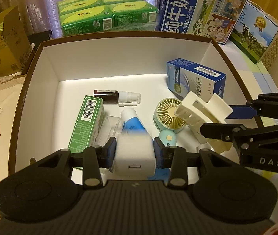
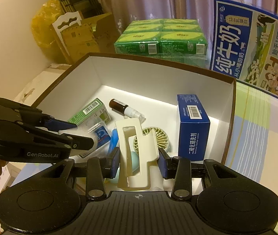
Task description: Organize rigid objects
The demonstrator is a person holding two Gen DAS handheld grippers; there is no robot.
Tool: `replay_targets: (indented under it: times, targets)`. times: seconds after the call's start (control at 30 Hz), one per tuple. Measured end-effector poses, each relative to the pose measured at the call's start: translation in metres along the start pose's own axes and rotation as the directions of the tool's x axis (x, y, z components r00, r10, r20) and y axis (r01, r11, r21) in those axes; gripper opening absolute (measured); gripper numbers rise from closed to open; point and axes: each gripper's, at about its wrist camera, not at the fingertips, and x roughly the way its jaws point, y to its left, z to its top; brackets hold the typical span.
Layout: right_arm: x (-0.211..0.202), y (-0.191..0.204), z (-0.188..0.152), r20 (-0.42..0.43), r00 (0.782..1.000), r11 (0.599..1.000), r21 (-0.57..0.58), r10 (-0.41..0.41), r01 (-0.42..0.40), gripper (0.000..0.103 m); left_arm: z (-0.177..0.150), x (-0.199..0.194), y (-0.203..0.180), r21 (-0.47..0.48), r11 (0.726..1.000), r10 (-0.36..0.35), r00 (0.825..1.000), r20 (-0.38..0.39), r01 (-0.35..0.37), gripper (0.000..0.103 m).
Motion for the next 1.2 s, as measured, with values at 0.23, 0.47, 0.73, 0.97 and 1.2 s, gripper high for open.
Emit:
replay_targets:
  times: [0.23, 0.47, 0.73, 0.97, 1.2]
  targets:
    - [0.001, -0.001, -0.001, -0.012, 1.000, 1.000, 0.030, 0.001, -0.001, 0.037, 0.003, -0.006, 0.004, 0.010, 1.000, -0.018, 1.000, 0.009, 0.018, 0.041]
    - [0.002, 0.001, -0.002, -0.018, 1.000, 0.998, 0.060, 0.010, -0.009, 0.038, -0.001, -0.010, 0.014, 0.006, 1.000, -0.011, 1.000, 0.011, 0.011, 0.048]
    - [0.002, 0.010, -0.002, -0.011, 1.000, 0.999, 0.050, -0.021, 0.021, 0.056, -0.006, -0.015, 0.021, -0.002, 1.000, -0.008, 1.000, 0.017, 0.008, 0.050]
    - [0.001, 0.011, -0.005, -0.020, 0.999, 0.997, 0.058, -0.044, 0.045, 0.059, -0.008, -0.019, 0.023, -0.005, 1.000, -0.009, 1.000, 0.026, 0.009, 0.053]
    - [-0.005, 0.014, -0.006, -0.011, 0.998, 0.995, 0.068, -0.067, 0.067, 0.060, -0.009, -0.023, 0.024, -0.003, 1.000, -0.015, 0.999, 0.046, 0.015, 0.054]
